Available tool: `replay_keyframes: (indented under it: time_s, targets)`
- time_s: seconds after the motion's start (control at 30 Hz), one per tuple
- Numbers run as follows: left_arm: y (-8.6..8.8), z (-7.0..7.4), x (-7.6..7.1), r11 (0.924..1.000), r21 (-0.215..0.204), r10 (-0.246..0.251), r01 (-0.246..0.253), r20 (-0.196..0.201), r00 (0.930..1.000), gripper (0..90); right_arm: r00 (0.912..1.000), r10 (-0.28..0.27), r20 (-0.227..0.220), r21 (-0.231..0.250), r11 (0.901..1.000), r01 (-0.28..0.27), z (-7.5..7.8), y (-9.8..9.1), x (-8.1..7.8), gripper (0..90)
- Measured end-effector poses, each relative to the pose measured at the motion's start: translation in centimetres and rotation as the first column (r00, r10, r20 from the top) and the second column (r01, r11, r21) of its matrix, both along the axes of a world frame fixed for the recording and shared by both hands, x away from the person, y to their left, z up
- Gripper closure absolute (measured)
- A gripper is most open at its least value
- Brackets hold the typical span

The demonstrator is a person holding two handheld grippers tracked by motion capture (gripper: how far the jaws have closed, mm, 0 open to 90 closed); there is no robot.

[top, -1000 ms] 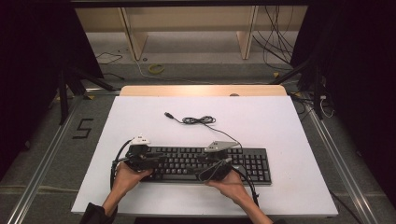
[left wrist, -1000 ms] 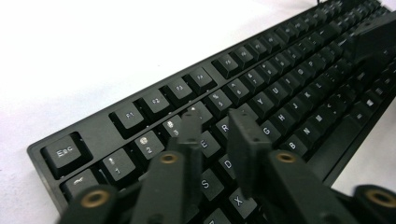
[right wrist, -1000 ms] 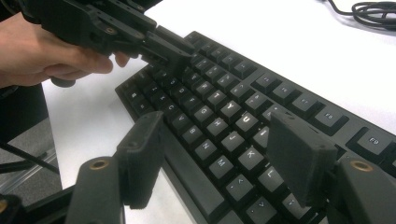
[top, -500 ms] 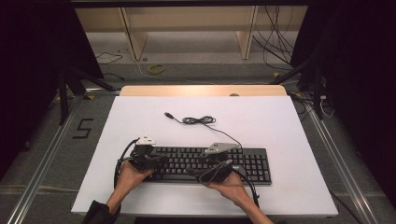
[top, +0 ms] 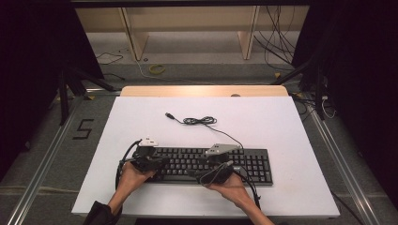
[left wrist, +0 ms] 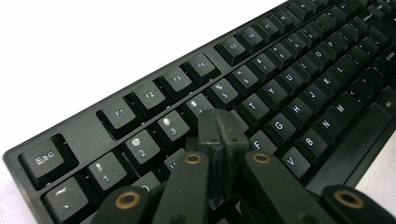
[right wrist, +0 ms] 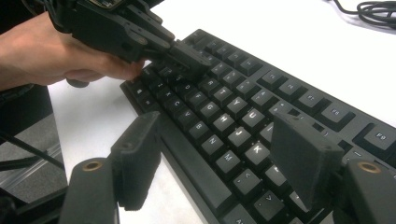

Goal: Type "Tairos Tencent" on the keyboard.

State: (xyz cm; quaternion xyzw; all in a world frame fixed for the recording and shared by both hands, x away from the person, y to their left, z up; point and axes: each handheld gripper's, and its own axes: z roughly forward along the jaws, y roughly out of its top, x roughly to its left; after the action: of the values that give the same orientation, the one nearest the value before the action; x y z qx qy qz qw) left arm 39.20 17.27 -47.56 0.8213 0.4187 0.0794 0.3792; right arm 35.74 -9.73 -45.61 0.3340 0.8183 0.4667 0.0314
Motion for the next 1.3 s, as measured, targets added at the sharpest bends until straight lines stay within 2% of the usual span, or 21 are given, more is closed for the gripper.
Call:
replay_keyframes:
  time_s: [0.2,0.4,0.63,0.73,1.03,1.3]
  targets:
    - [0.5,0.7,-0.3,0.9992,-0.040,0.010,-0.010,0.013,0.9999,79.9,1.0000,-0.003,0.007,0.003,1.0000,0.003,0.0,-0.1,0.1,35.8]
    - [0.8,1.0,-0.5,0.9976,-0.069,0.011,-0.010,0.011,0.9999,65.6,0.9999,-0.005,0.012,0.004,1.0000,0.005,0.1,-0.1,0.1,38.5]
    - [1.6,1.2,-0.8,0.9911,-0.126,0.041,-0.041,0.001,0.9991,50.3,0.9999,0.000,0.017,0.001,1.0000,0.000,0.1,0.1,0.2,42.2]
    - [1.8,1.4,-1.0,0.9900,-0.135,0.040,-0.039,0.010,0.9991,45.3,0.9998,0.006,0.018,-0.003,1.0000,-0.006,0.1,0.3,0.3,45.2]
    - [2.3,1.6,-1.6,0.9836,-0.177,0.037,-0.033,0.019,0.9991,34.5,0.9996,0.015,0.025,-0.025,0.9996,-0.014,-0.1,0.8,0.5,57.1]
    - [2.1,1.9,-2.1,0.9815,-0.191,0.020,-0.015,0.026,0.9995,31.4,0.9998,0.017,0.009,-0.053,0.9985,-0.017,-0.3,1.5,0.8,70.4]
